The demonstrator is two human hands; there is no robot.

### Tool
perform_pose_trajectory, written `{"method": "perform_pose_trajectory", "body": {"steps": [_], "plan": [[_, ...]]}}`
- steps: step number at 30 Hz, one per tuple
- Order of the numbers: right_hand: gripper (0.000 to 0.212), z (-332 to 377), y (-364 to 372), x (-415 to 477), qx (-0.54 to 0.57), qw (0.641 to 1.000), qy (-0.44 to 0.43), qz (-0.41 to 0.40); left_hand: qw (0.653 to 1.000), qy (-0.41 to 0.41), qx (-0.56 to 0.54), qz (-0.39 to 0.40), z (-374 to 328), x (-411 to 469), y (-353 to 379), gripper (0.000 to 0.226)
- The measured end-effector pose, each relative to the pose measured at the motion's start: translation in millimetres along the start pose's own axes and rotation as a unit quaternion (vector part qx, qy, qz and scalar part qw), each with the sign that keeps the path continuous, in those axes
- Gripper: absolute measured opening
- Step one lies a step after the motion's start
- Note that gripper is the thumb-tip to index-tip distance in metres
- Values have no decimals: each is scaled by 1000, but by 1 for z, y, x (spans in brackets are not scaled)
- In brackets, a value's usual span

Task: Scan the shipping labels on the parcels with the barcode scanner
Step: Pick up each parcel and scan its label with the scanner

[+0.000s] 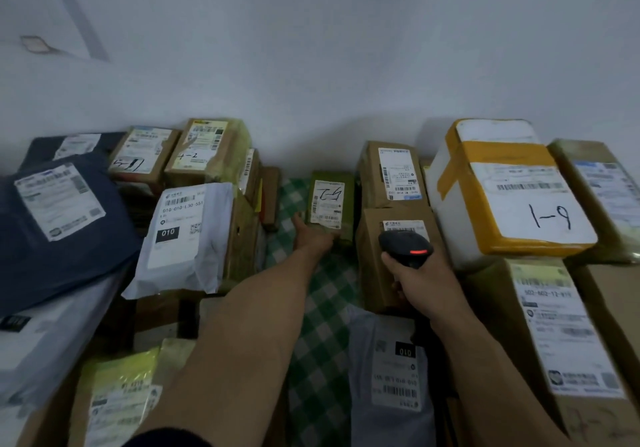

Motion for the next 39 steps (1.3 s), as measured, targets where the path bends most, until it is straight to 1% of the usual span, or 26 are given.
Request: {"method": "perform_pose_trajectory", "body": {"steps": [2, 6, 8, 9, 12, 14, 17, 20, 24, 26, 27, 30, 32, 34, 35, 37, 39], "plan": [[60, -2, 2, 1, -5, 1000, 5, 1, 999, -36, -2, -1, 2, -1, -4, 112], [61, 1, 3, 2, 3, 1000, 3, -2, 998, -45, -45, -21, -5, -8, -11, 113], [68, 3, 5, 1, -6, 1000, 1, 0, 997, -34, -51, -38, -16, -21, -20, 113], [67, 4, 4, 0, -10, 1000, 1, -1, 997, -24, -52, -44, -23, -32, -25, 113], [46, 17, -2, -11, -4, 1000, -30, 3, 995, 16, -81, -52, -38, -69, -39, 106], [47, 30, -11, -25, 8, 999, -52, -11, 992, 41, -108, -51, -41, -97, -49, 104], [44, 54, -26, -58, 38, 997, -64, -18, 986, 60, -153, -14, -41, -145, -58, 106], [50, 75, -38, -97, 73, 991, -106, -28, 975, 111, -187, 40, -33, -205, -60, 104], [53, 90, -55, -163, 81, 981, -162, -64, 937, 170, -280, 119, 4, -288, -62, 101], [54, 93, -62, -199, 109, 971, -191, -91, 924, 185, -307, 135, 27, -322, -65, 101], [53, 92, -64, -218, 130, 966, -203, -92, 919, 192, -315, 138, 39, -338, -68, 103], [44, 88, -64, -263, 183, 955, -227, -48, 918, 199, -320, 119, 68, -370, -81, 109], [54, 81, -62, -290, 209, 952, -225, -12, 914, 218, -322, 119, 87, -393, -92, 110], [67, 71, -60, -309, 240, 947, -214, 17, 902, 234, -336, 138, 102, -416, -99, 103], [67, 66, -59, -317, 245, 945, -213, 24, 895, 241, -345, 146, 107, -429, -102, 96], [60, 58, -61, -334, 243, 945, -215, 27, 887, 243, -365, 144, 116, -451, -105, 77], [53, 51, -69, -347, 229, 944, -236, 26, 893, 223, -371, 125, 124, -465, -103, 61]]}}
Point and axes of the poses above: each hand's wrist, its own x-axis towards the middle knuckle, its own y-axis out of the palm, z = x × y, the point moved 2 cm from there along x, towards the middle knuckle, and after that the axes turned 6 degrees about -y, right-handed, at the moved point
